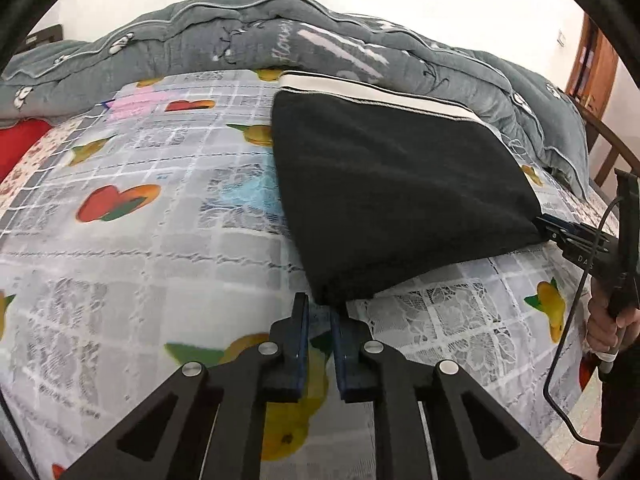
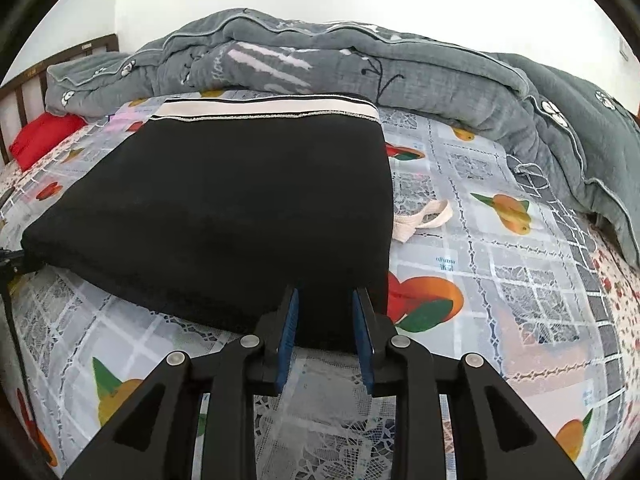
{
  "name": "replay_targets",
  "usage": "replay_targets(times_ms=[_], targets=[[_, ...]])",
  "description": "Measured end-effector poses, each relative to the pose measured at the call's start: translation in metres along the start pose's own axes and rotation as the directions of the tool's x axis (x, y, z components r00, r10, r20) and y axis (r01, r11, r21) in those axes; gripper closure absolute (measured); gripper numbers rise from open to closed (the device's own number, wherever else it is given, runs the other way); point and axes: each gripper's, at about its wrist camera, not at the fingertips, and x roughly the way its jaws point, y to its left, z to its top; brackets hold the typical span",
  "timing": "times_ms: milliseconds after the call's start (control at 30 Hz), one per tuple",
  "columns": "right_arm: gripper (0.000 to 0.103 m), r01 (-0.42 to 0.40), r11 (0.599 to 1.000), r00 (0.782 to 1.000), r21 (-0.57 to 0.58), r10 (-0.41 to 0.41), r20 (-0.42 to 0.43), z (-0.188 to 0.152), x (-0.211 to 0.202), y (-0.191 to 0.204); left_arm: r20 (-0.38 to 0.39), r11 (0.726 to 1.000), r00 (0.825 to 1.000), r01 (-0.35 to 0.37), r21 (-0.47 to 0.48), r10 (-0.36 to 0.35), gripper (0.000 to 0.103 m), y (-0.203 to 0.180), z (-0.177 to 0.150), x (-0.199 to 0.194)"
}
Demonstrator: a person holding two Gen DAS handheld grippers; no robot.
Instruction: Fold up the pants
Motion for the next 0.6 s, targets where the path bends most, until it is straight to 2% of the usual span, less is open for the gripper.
replay_targets(times_ms=[133, 200, 333, 400, 433, 467, 500, 567, 600], targets=[[0.071, -0.049, 0.997, 0.998, 0.063, 0.047, 0.033, 0.008, -0.011, -0.014, 0.058, 1.0, 0.998, 0.01, -0.011, -0.009, 0.075, 0.008, -0.005, -0.022], [0.068, -0.045, 0.996, 0.998, 0.077, 0.043, 0.037, 0.01, -0.009, -0.017, 0.083, 1.0, 0.996, 0.023, -0.015, -0.022, 0.074, 0.01, -0.002, -0.026], [0.068, -0.018, 0.997, 1.0, 0.074, 0.018, -0.006, 0.007, 0.005, -0.015, 0.115, 0.999, 0.993, 0.043, -0.032, -0.039, 0.074, 0.002, 0.017, -0.022], [0.067, 0.001, 0.998, 1.0, 0.062, -0.001, -0.005, 0.003, 0.005, -0.011, 0.113, 0.997, 0.992, 0.063, -0.037, -0.059, 0.074, -0.005, 0.027, -0.013], [0.067, 0.008, 0.999, 1.0, 0.05, -0.007, -0.003, 0.002, 0.004, -0.009, 0.101, 0.997, 0.993, 0.067, -0.039, -0.063, 0.07, -0.009, 0.03, -0.005], [0.067, 0.011, 0.999, 1.0, 0.035, -0.011, -0.003, 0.001, 0.001, -0.008, 0.077, 0.998, 0.996, 0.054, -0.038, -0.051, 0.067, -0.013, 0.031, 0.004], [0.067, 0.01, 1.0, 1.0, 0.03, -0.01, -0.004, 0.0, -0.001, -0.008, 0.051, 0.999, 0.999, 0.011, -0.032, -0.009, 0.06, -0.017, 0.029, 0.014], [0.066, 0.006, 0.999, 1.0, 0.032, -0.006, -0.011, -0.003, -0.007, -0.011, 0.042, 1.0, 0.999, -0.026, -0.015, 0.027, 0.059, -0.023, 0.022, 0.019], [0.062, 0.005, 0.999, 1.0, 0.036, -0.004, -0.014, -0.004, -0.009, -0.013, 0.05, 1.0, 0.999, -0.02, -0.015, 0.021, 0.059, -0.024, 0.018, 0.017]])
